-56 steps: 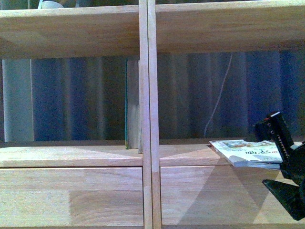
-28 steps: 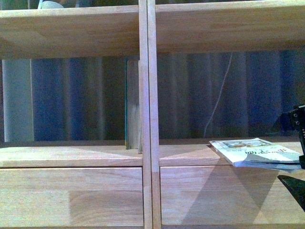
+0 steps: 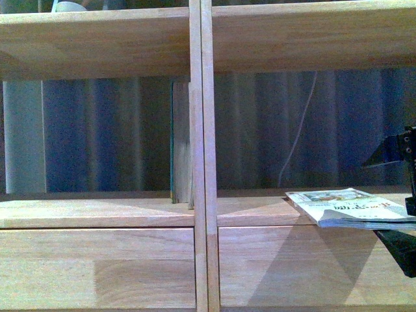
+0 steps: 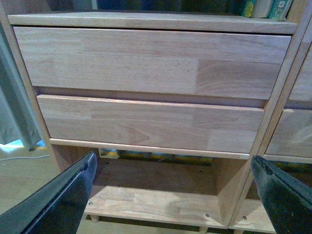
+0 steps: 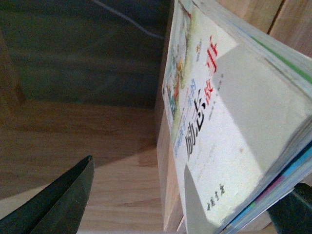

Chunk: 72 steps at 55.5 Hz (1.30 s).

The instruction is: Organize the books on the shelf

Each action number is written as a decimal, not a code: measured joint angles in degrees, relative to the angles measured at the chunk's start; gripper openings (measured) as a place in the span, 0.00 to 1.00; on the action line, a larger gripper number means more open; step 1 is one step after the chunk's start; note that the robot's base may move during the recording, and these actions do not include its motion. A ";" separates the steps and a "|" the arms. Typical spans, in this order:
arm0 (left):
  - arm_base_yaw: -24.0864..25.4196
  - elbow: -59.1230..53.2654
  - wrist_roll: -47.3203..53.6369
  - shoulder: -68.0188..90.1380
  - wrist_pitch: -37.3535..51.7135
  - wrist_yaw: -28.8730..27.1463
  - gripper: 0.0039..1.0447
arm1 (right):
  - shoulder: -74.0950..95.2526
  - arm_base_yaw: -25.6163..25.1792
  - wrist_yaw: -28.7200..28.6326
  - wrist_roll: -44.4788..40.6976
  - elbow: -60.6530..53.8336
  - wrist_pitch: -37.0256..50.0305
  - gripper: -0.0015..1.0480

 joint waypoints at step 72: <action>17.73 14.84 -11.85 29.81 26.75 33.11 0.93 | -8.72 -1.44 -11.96 -6.29 -3.06 3.69 0.07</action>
